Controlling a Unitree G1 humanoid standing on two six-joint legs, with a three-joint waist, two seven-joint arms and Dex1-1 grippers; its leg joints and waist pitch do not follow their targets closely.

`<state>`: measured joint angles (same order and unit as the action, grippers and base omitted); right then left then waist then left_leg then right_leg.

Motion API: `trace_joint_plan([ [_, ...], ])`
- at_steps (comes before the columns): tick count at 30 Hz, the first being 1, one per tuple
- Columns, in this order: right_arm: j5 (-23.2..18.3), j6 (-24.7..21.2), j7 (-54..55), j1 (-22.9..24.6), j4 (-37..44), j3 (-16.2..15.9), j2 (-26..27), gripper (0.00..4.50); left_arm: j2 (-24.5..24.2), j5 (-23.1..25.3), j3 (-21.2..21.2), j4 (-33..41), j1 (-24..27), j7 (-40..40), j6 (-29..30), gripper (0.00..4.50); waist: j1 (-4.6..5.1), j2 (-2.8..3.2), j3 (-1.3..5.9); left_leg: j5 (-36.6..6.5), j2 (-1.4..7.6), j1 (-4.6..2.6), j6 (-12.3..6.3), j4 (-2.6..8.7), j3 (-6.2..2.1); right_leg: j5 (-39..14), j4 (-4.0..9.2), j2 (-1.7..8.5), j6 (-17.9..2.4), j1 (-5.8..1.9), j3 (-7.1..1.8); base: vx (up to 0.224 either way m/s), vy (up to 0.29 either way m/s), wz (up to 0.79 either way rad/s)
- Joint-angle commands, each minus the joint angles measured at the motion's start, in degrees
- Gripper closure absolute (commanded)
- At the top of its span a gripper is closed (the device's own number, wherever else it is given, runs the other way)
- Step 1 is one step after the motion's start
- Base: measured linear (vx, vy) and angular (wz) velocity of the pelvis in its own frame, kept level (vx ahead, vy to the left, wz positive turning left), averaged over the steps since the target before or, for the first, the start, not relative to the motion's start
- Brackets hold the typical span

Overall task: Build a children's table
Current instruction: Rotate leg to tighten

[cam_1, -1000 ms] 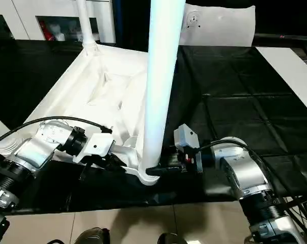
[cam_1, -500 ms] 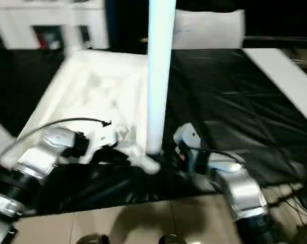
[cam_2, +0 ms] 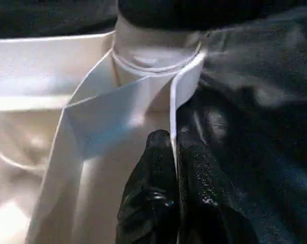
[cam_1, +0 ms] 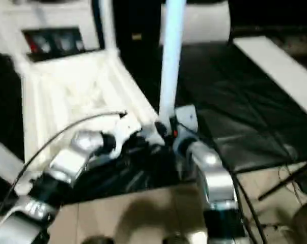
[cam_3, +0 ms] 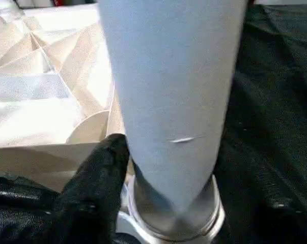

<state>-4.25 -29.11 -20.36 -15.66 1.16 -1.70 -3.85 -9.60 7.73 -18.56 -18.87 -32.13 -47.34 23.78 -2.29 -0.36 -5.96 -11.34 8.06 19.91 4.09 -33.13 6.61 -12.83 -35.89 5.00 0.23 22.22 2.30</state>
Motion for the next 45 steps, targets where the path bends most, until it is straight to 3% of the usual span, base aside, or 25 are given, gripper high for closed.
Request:
trace_joint_plan([
  [1,-2.9,-1.5,-5.2,1.6,-1.8,-5.8,0.8,1.54,0.5,-0.9,-2.5,-0.4,0.5,-0.8,-1.4,4.50,0.24,-0.28,2.60,-4.7,3.74,-0.15,-2.95,4.27,-0.33,-6.8,4.77,2.10,-10.7,-1.89,-2.39,-0.013,-0.045,0.23],
  [2,-3.4,0.0,-6.6,2.0,-1.5,-4.7,-0.8,1.45,-1.6,-0.9,-2.7,-0.1,1.0,-2.7,-2.9,4.50,0.82,-0.16,2.08,-12.7,3.86,0.85,-2.99,5.06,-0.17,-13.5,5.72,2.77,-12.9,-2.28,-2.35,0.000,0.000,0.00],
  [4,-3.9,1.8,-8.7,2.3,-1.1,-3.2,-3.0,1.34,-4.1,-0.8,-2.6,0.4,1.7,-5.3,-4.1,4.50,0.72,-0.15,2.39,-14.4,4.12,0.74,-2.72,5.07,0.06,-16.5,6.30,3.34,-12.3,-2.24,-2.54,0.000,0.000,0.00],
  [5,-4.0,2.3,-9.5,2.3,-1.0,-2.7,-3.7,1.09,-4.8,-0.8,-2.6,0.5,1.8,-6.1,-4.6,4.50,0.73,-0.18,2.32,-13.7,4.20,0.84,-2.74,5.03,0.45,-15.8,6.37,3.19,-12.0,-2.08,-2.71,0.000,0.000,0.00],
  [7,-4.6,3.7,-11.9,2.5,-0.8,-2.2,-5.5,1.02,-6.2,-0.9,-2.4,0.5,2.0,-7.8,-5.7,4.50,0.65,-0.40,2.40,-12.2,4.21,0.97,-2.86,4.97,0.59,-14.3,6.25,3.18,-12.1,-2.26,-2.74,0.000,0.000,0.00],
  [9,-5.8,6.8,-17.8,2.6,-0.8,-1.2,-9.6,0.82,-9.4,-1.7,-2.8,0.2,2.4,-12.6,-10.1,4.50,0.36,-0.60,3.14,-4.5,4.06,1.29,-5.11,4.16,1.27,-3.3,5.16,2.97,-13.3,-2.76,-2.64,0.000,0.000,0.00],
  [12,-7.2,9.6,-24.2,2.1,-1.5,-1.0,-13.7,0.62,-12.5,-1.8,-4.3,-0.9,2.0,-16.7,-15.3,4.50,0.23,-0.41,3.64,0.9,4.11,1.22,-7.45,3.43,1.76,7.3,3.95,2.59,-15.7,-2.65,-2.44,0.000,0.000,0.00],
  [14,-8.4,10.4,-27.8,1.7,-2.1,-1.0,-15.8,0.51,-13.8,-2.6,-4.7,-1.4,1.8,-19.6,-17.6,4.50,0.28,-0.58,3.60,2.3,4.21,1.30,-9.50,3.21,1.92,11.1,3.53,2.66,-17.5,-2.70,-2.28,0.000,0.000,0.00],
  [19,-10.2,11.9,-37.5,0.5,-3.2,-2.6,-20.6,0.51,-15.7,-4.6,-5.3,-2.7,0.7,-26.6,-20.8,4.50,-0.01,-0.60,3.41,-0.1,4.63,0.87,-10.20,3.21,2.05,6.6,3.70,2.98,-19.0,-2.51,-2.30,0.000,0.000,0.00],
  [20,-10.6,12.7,-39.4,0.2,-3.9,-3.0,-21.3,0.51,-16.1,-4.6,-5.6,-3.3,0.3,-27.8,-21.8,4.50,0.04,-0.92,3.34,-0.7,4.67,0.92,-10.04,3.30,2.11,5.3,3.82,3.01,-19.0,-2.52,-2.29,0.000,0.000,0.00],
  [23,-11.4,14.7,-44.8,-0.7,-5.5,-4.3,-23.2,0.51,-17.1,-4.4,-6.9,-5.0,-0.7,-31.0,-24.8,4.50,-0.29,-0.85,3.33,-2.5,4.76,0.72,-9.39,3.33,2.14,1.8,4.11,3.19,-18.6,-2.38,-2.28,0.000,0.000,0.00],
  [26,-11.5,16.6,-49.9,-2.1,-7.5,-6.0,-24.8,0.51,-17.6,-4.4,-7.9,-6.7,-1.9,-34.5,-27.5,4.50,-0.60,-0.91,3.36,-2.3,4.88,0.65,-9.27,3.30,2.28,2.2,3.92,3.19,-18.7,-2.35,-2.35,0.000,0.000,0.00],
  [28,-11.4,17.6,-52.2,-3.2,-9.1,-7.0,-25.2,0.86,-17.6,-4.4,-8.4,-7.4,-2.6,-36.3,-28.9,4.50,-0.73,-1.05,3.46,-1.8,4.88,0.71,-9.40,3.23,2.32,2.9,3.76,3.20,-18.9,-2.36,-2.27,0.000,0.000,0.00],
  [32,-11.3,18.6,-54.4,-5.1,-11.3,-8.2,-24.4,0.90,-17.1,-4.4,-9.4,-7.7,-3.4,-38.0,-29.8,4.50,-1.20,-1.02,3.66,-0.1,5.05,0.59,-9.93,3.03,2.42,5.4,3.32,3.17,-19.8,-2.21,-2.18,0.000,0.000,0.00],
  [35,-11.5,19.1,-55.5,-6.0,-12.5,-8.8,-23.9,1.28,-16.5,-4.3,-9.9,-7.9,-3.6,-38.3,-30.2,4.50,-1.54,-1.10,3.77,1.1,5.08,0.57,-10.47,2.85,2.48,6.6,3.13,3.19,-20.2,-2.23,-2.18,0.000,0.000,0.00],
  [45,-12.3,19.8,-59.8,-7.5,-14.7,-10.4,-23.6,2.15,-16.0,-4.2,-10.2,-9.9,-4.2,-39.4,-32.3,4.50,-2.41,-1.31,3.80,0.6,5.08,0.57,-10.22,2.79,2.62,5.2,3.14,3.23,-19.8,-2.15,-2.15,0.000,0.000,0.00],
])
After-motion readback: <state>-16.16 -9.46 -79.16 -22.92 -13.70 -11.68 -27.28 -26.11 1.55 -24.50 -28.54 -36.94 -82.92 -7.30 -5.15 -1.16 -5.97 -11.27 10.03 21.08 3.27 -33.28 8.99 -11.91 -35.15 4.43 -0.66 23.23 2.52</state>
